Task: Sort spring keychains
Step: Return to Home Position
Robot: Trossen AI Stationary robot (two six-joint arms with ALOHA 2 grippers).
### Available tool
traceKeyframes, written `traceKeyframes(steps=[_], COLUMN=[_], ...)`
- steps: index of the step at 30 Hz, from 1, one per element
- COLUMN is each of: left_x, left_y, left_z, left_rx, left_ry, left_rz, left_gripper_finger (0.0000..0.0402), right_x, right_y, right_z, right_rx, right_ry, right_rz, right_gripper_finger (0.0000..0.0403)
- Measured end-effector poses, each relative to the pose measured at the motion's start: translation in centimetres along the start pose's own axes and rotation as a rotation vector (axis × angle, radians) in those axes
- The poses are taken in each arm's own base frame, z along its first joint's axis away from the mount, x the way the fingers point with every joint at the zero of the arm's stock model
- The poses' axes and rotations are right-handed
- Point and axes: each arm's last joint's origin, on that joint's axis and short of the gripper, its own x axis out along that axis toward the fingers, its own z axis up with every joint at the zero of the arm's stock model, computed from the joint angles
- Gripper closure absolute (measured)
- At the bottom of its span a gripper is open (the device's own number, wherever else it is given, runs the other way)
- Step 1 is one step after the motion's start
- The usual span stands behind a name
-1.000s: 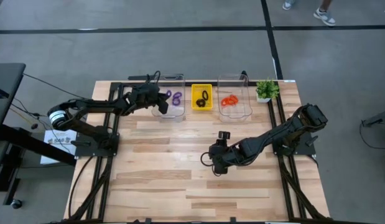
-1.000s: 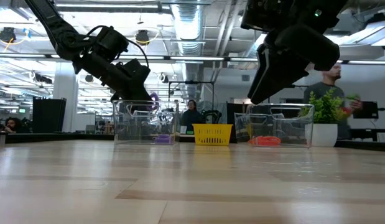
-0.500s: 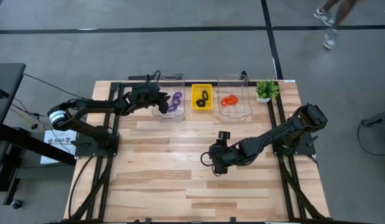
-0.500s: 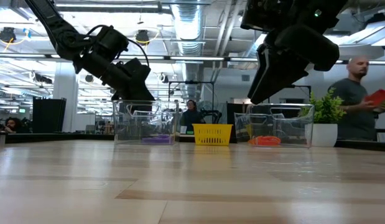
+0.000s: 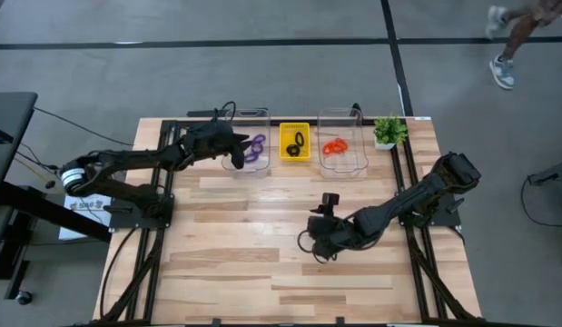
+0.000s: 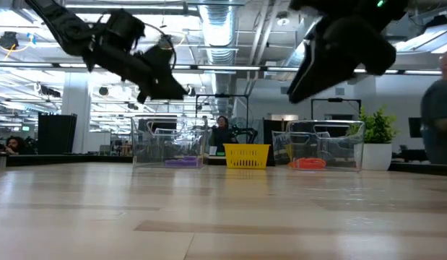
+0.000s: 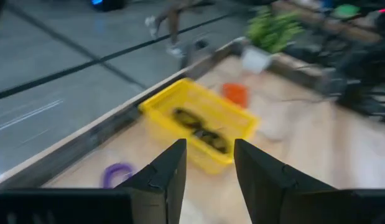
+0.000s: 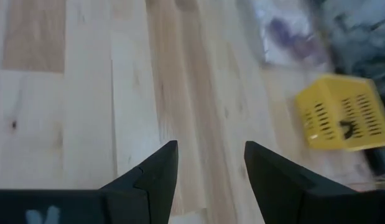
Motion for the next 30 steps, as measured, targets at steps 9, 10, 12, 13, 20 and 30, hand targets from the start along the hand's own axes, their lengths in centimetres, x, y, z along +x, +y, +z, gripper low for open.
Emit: traceKeyframes(steps=[9,10,12,13,20,30], left_x=[-3.8,-4.1,-4.6,-4.9,-6.1,-7.0], left_y=[-4.4,-4.9,-6.0,-6.5,-9.2,-11.4], left_z=[2.0,2.0,2.1,2.1,1.6,0.4], left_rx=[0.093,0.111,0.136,0.148,0.230,0.250], left_ry=[-0.083,-0.087,-0.100,-0.108,-0.119,-0.041], left_rz=[-0.248,-0.270,-0.318,-0.342,-0.469,-0.578], left_gripper_finger=[0.0270,0.0270,0.0269,0.0268,0.0270,0.0271], right_x=[-7.4,-8.3,-9.8,-10.4,-11.7,-9.5], right_y=[0.8,0.8,0.4,0.2,-3.2,-8.8], right_z=[-0.5,-1.0,-2.6,-3.4,-8.9,-12.9], right_rx=[-0.017,-0.008,0.011,0.032,0.156,0.199], right_ry=[-0.262,-0.301,-0.374,-0.412,-0.631,-1.032], right_rz=[-0.057,-0.063,-0.078,-0.078,0.014,0.326], right_gripper_finger=[0.0227,0.0226,0.0225,0.0225,0.0227,0.0227])
